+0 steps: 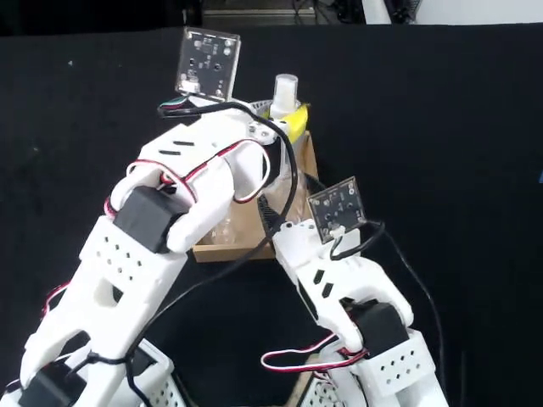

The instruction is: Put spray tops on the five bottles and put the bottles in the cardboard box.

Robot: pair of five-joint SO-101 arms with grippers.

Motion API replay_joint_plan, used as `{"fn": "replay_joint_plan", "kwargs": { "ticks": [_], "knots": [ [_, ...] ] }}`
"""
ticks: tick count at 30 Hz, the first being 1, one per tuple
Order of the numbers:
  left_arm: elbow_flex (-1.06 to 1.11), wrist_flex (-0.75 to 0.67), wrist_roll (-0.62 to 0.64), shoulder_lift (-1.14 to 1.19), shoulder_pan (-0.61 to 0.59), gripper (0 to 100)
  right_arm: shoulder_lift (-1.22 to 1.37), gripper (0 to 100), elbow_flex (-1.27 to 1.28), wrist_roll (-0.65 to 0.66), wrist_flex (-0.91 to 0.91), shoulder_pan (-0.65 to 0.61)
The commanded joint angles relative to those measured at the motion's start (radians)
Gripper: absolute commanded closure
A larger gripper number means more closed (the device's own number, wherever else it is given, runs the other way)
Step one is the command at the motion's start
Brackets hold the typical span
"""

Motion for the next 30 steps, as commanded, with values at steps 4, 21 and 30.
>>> {"fn": "replay_joint_plan", "kwargs": {
  "ticks": [4,21,30],
  "knots": [
    [0.062,0.014,0.066,-0.023,0.007,75,-0.033,88.5,-0.015,-0.005,-0.032,-0.008],
    [0.064,0.107,0.081,-0.311,-0.294,72,-0.021,88.6,-0.094,-0.009,-0.002,0.046],
    [0.165,0.215,0.089,-0.313,-0.650,71,0.236,88.6,-0.174,-0.118,-0.109,0.173]
  ]
}}
